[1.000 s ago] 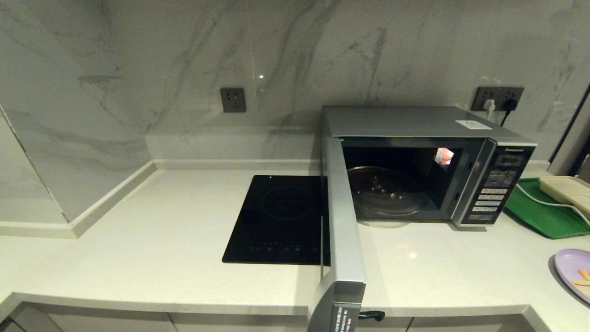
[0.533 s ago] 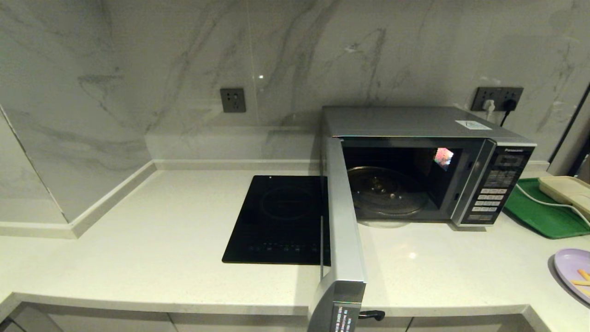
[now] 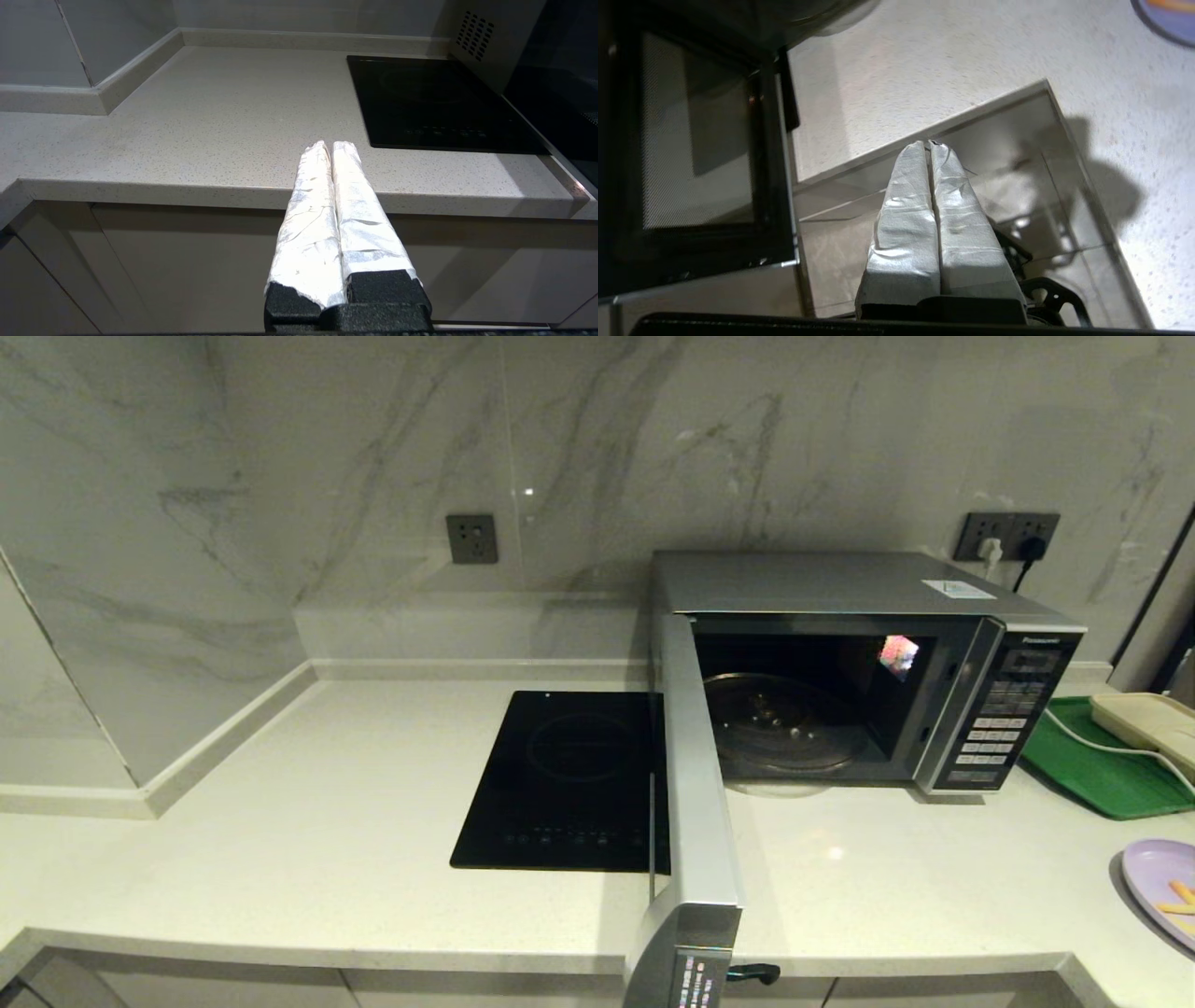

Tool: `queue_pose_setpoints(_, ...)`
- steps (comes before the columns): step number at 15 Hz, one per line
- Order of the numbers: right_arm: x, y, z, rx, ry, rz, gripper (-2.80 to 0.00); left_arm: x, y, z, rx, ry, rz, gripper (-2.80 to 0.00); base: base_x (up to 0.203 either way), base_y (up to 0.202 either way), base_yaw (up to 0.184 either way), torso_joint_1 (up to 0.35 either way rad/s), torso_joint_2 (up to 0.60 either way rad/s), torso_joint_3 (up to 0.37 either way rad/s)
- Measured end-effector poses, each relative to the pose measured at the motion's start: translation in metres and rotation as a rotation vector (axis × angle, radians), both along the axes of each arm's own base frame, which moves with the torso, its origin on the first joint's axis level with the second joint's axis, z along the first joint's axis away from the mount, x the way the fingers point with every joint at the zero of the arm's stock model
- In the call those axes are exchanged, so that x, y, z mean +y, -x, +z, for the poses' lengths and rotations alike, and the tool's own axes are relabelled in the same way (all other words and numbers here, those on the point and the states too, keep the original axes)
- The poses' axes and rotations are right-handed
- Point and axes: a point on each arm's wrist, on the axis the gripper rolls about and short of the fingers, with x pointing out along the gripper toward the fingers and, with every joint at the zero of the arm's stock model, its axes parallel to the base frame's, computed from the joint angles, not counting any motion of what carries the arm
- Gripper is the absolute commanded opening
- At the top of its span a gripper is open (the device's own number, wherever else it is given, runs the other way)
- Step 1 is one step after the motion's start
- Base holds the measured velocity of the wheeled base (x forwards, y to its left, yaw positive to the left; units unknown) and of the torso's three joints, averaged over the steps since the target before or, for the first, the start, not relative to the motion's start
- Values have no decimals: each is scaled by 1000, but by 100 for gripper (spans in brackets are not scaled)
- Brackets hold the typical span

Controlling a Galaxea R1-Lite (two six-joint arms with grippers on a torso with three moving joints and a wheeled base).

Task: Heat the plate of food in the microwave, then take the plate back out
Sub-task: Close the microwave oven

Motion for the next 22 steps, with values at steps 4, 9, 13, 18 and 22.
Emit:
queue_pose_setpoints(4,11,-10,43,-92,83,155,-280,0,0,0,0,0,0,-280,0,0,0,0,0,0)
queue_pose_setpoints(9,42,-48,66,-143,99,529,-280,0,0,0,0,1,0,-280,0,0,0,0,0,0)
queue_pose_setpoints(13,95,-82,77,-138,187,767,-280,0,0,0,0,0,0,-280,0,0,0,0,0,0)
queue_pose_setpoints(18,166,-125,86,-193,226,960,-280,0,0,0,0,-1,0,-280,0,0,0,0,0,0)
queue_pose_setpoints(22,218,-141,68,-174,239,1082,-280,0,0,0,0,-1,0,-280,0,0,0,0,0,0)
